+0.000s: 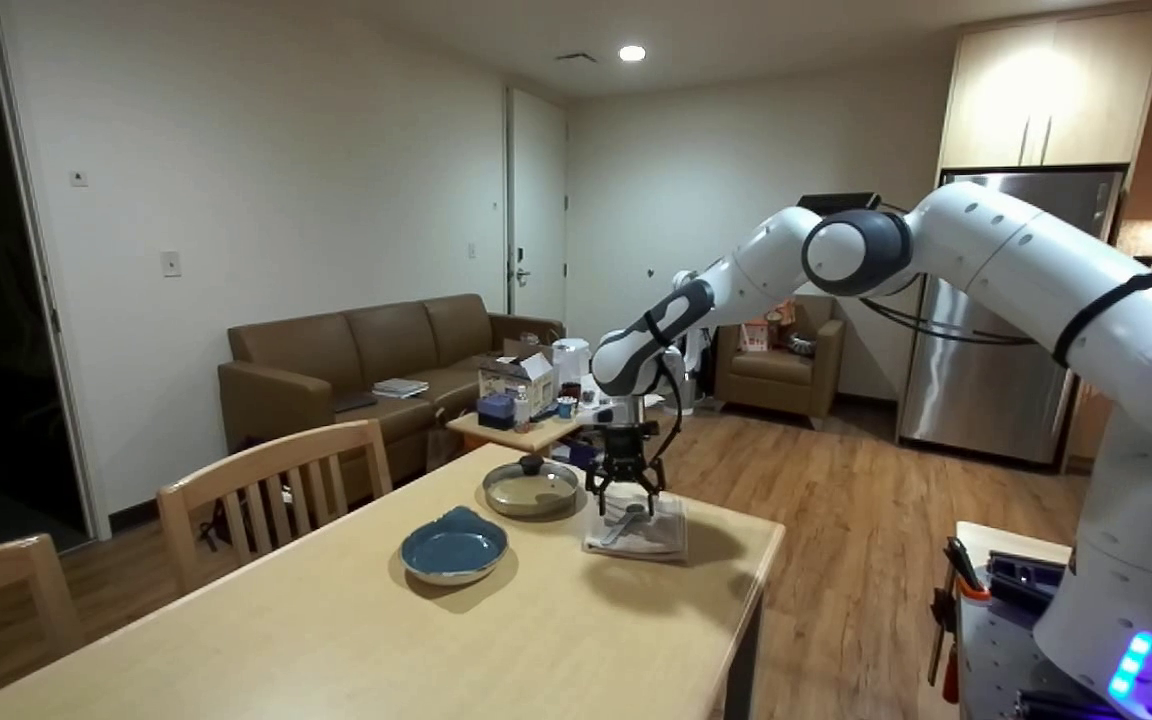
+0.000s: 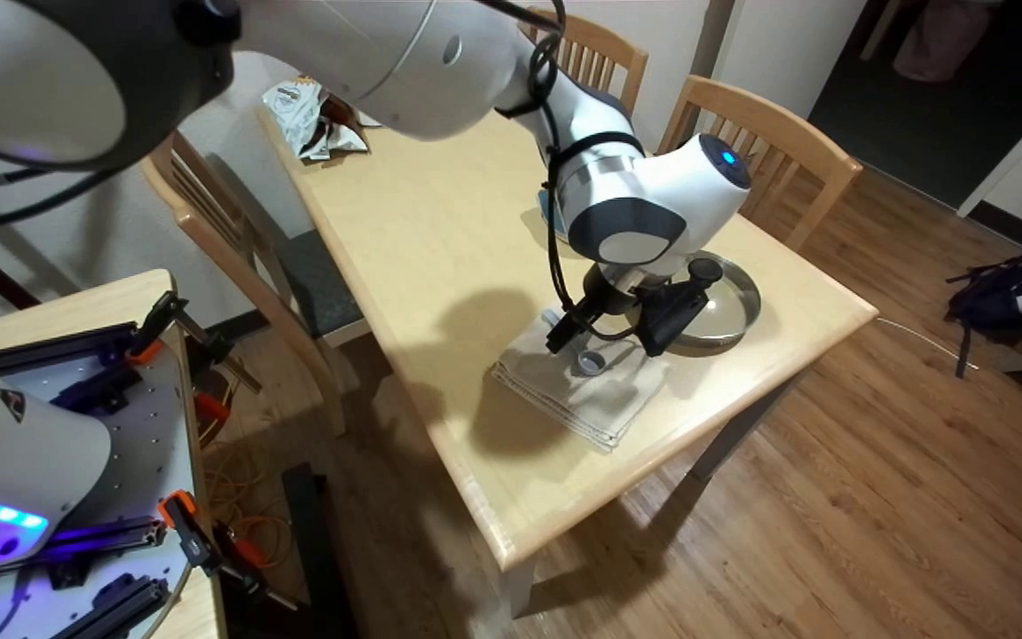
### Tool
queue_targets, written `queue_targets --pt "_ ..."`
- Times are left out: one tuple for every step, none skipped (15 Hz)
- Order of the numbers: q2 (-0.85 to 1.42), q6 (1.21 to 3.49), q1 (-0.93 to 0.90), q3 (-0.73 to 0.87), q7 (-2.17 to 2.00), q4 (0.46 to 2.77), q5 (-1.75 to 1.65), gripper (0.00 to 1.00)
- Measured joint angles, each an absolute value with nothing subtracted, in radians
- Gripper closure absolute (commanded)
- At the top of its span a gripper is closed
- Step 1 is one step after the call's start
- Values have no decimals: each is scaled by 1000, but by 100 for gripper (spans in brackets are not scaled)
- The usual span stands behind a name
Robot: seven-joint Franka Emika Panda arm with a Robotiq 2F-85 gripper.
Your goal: Place the spoon on the blue dish
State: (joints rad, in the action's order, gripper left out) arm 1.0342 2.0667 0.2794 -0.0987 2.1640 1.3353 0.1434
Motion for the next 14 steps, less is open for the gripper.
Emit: queue_targets --pt "1044 2062 275 -101 2163 1333 143 0" --pt "1052 2057 271 -101 2163 1328 143 0" --pt "1058 2057 268 -100 2152 1324 143 25" --pt "1061 2059 266 -98 2138 1320 143 26" --pt "1064 2060 263 -93 2127 1315 142 33" --pt "1065 2060 259 -86 2114 1311 142 40" --pt "1066 2061 256 -82 2104 1307 140 46" --pt "1067 2061 255 -78 2097 1302 139 53" --pt "1068 2061 254 -76 2093 1297 139 59" --pt "1069 2061 254 -76 2090 1294 139 67" --pt "1070 2061 254 -75 2089 1291 138 73" --pt "1071 2061 254 -74 2087 1289 137 78" --pt "1071 2061 254 -74 2086 1287 135 86" --pt "1072 2061 254 -74 2085 1286 134 92"
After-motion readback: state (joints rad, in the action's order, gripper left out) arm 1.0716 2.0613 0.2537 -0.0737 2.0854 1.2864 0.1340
